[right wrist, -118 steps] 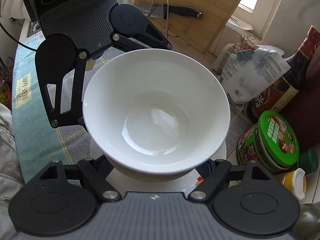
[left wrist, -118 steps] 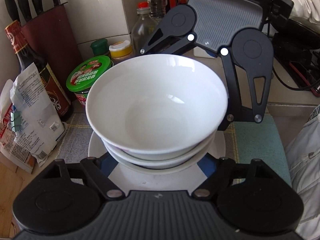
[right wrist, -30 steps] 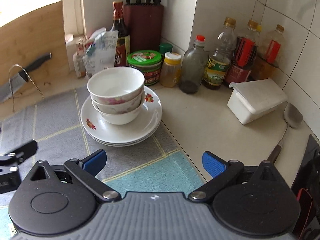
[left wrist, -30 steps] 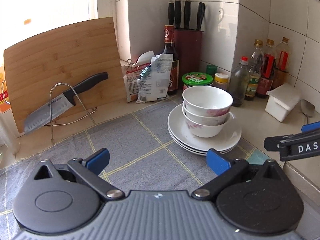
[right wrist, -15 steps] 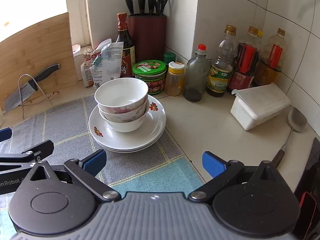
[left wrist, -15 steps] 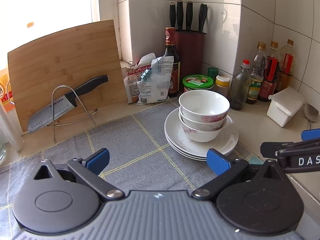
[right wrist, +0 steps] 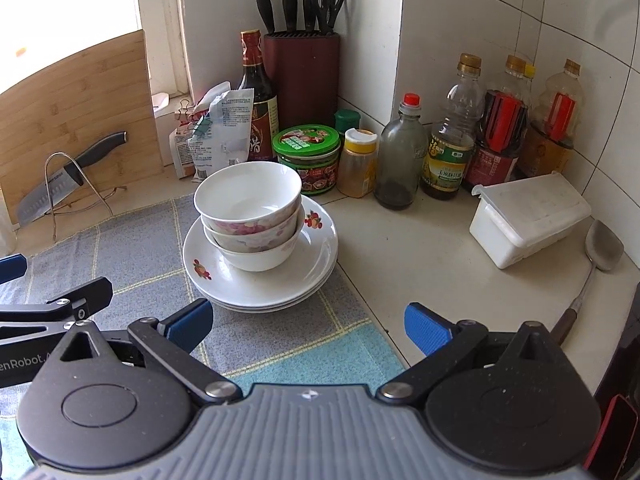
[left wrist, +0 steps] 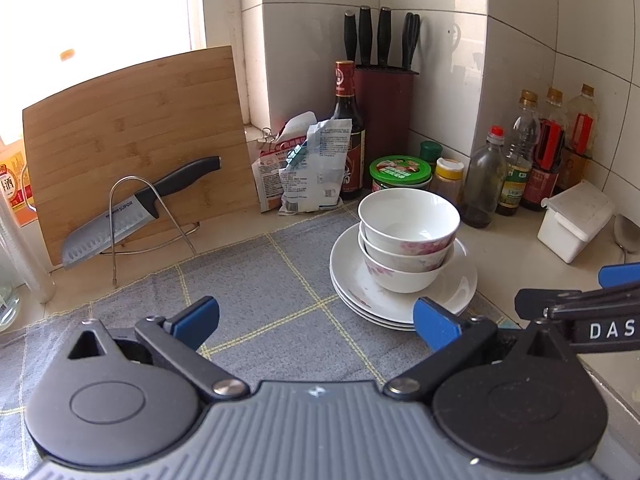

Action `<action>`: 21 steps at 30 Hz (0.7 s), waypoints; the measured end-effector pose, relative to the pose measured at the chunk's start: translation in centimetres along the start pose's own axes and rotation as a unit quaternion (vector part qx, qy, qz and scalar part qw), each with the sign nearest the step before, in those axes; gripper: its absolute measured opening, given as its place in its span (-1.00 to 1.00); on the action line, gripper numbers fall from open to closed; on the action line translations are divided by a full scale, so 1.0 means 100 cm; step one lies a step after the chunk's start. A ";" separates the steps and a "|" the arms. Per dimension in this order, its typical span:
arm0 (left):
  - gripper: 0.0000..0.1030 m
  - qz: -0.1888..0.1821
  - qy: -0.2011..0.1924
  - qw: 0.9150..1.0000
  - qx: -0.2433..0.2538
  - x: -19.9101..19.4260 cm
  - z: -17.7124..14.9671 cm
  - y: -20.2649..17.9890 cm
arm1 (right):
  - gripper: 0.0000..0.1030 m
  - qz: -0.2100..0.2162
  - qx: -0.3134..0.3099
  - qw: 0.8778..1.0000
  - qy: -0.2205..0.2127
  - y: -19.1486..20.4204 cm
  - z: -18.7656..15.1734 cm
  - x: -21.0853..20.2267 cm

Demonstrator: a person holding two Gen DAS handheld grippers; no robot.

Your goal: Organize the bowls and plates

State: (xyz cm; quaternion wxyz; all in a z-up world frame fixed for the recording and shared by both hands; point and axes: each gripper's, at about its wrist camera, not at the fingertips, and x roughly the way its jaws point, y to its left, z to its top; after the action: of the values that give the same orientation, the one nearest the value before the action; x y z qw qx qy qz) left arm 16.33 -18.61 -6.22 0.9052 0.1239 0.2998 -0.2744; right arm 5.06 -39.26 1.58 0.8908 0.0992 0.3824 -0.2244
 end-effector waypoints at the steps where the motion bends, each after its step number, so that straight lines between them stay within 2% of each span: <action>1: 0.99 0.001 0.000 1.000 0.000 0.000 0.000 0.000 | 1.00 0.001 -0.001 1.000 0.000 0.000 0.000 0.000; 21: 0.99 0.004 0.002 1.000 -0.003 -0.004 0.002 -0.002 | 1.00 0.004 -0.002 1.000 -0.002 -0.004 0.003 -0.001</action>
State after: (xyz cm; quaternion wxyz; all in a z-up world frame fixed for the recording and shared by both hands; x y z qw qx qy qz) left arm 16.02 -18.66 -5.82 0.9062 0.1229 0.3019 -0.2692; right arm 5.02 -39.66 1.84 0.8928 0.0986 0.3807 -0.2198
